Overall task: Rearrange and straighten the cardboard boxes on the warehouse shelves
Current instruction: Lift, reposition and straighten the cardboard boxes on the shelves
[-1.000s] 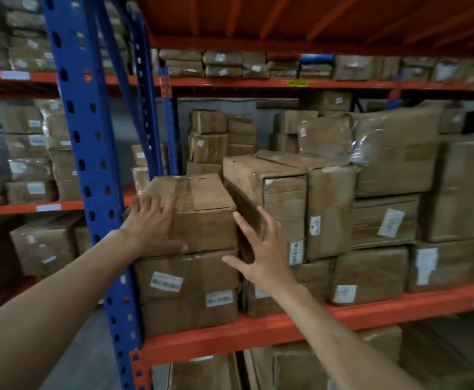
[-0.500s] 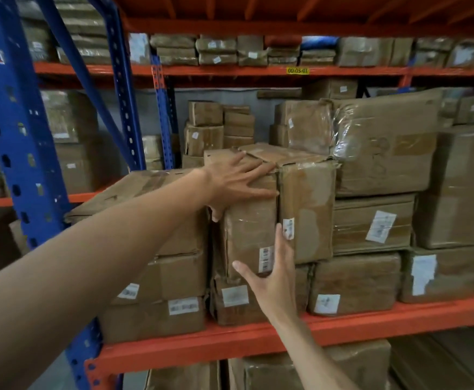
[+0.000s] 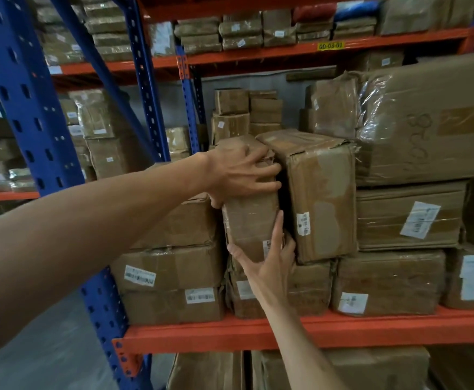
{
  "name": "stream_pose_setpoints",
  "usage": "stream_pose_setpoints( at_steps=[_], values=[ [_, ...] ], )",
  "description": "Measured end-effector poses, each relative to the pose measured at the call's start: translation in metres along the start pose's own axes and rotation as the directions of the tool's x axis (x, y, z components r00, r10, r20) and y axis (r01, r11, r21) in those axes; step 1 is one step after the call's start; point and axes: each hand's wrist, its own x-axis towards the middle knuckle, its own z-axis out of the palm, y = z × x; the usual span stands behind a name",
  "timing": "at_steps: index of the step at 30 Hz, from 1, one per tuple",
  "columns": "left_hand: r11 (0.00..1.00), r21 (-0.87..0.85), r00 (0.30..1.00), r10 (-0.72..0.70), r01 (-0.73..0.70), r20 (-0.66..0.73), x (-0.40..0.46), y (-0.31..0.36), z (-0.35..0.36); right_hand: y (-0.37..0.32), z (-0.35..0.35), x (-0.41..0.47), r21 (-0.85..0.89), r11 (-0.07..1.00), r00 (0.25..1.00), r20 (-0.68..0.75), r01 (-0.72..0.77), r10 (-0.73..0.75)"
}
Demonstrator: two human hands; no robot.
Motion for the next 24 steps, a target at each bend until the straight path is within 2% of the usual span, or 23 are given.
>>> stream_pose_setpoints(
  at_steps=[3,6,9,12,19,24],
  values=[
    [1.000,0.009,1.000,-0.009,0.008,0.024,-0.014,-0.001,-0.007,-0.002,-0.001,-0.010,0.001,0.996,0.996,-0.018,0.091,-0.091],
    [1.000,0.012,1.000,0.017,-0.017,0.021,-0.027,-0.003,-0.021,-0.011,-0.005,-0.030,-0.021,0.993,0.989,-0.084,0.119,-0.120],
    [0.998,0.032,0.999,0.054,-0.054,-0.007,-0.040,-0.008,-0.037,-0.028,-0.012,-0.044,0.013,0.991,0.980,-0.152,0.135,-0.131],
    [0.997,-0.023,0.997,0.067,-0.068,-0.042,-0.064,-0.019,-0.049,-0.054,-0.019,-0.054,-0.046,0.980,0.960,-0.199,0.194,-0.199],
    [0.983,-0.184,0.990,-0.039,0.014,-0.132,-0.121,-0.047,-0.032,-0.106,-0.043,-0.049,-0.238,0.896,0.888,-0.187,0.374,-0.421],
    [0.966,-0.251,0.986,-0.101,0.065,-0.132,-0.141,-0.053,-0.019,-0.121,-0.052,-0.039,-0.327,0.838,0.855,-0.138,0.436,-0.499]
  ],
)
